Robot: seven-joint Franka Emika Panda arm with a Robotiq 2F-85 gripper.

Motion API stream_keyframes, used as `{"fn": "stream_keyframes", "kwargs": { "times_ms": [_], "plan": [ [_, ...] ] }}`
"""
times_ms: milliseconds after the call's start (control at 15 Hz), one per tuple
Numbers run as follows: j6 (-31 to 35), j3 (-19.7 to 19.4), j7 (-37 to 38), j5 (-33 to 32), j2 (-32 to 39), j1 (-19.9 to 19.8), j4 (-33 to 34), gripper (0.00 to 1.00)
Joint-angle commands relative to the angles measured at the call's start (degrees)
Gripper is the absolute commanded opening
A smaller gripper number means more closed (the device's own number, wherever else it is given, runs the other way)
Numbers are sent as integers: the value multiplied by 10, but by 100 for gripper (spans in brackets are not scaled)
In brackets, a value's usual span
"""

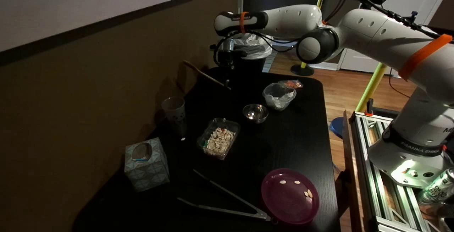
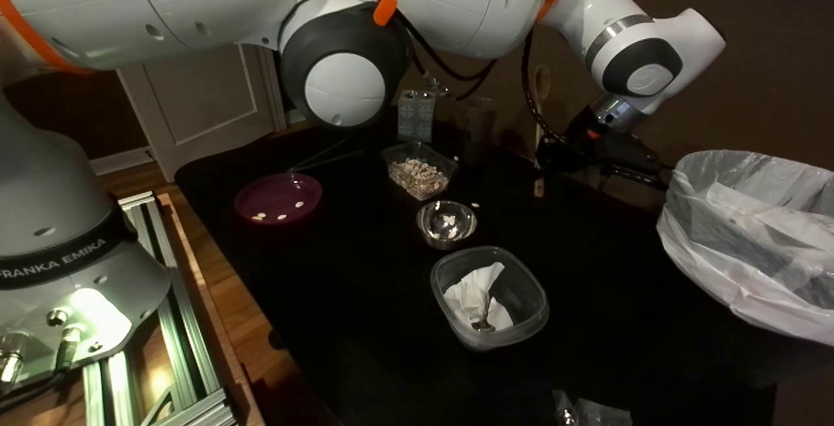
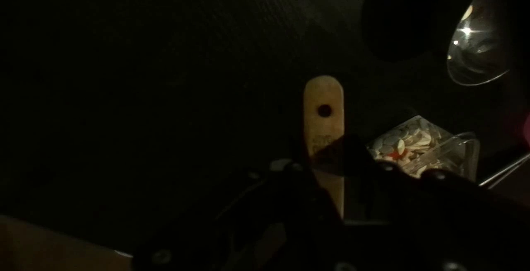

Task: Put the wooden spoon on the lunchbox on the right

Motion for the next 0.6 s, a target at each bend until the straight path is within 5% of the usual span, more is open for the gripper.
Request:
{"fn": "stream_keyframes", "kwargs": {
  "times_ms": [0, 533],
  "plan": [
    [47, -34, 89, -22, 3, 23, -1, 6],
    [36, -84, 313, -87, 7, 77, 0, 6]
  ]
}}
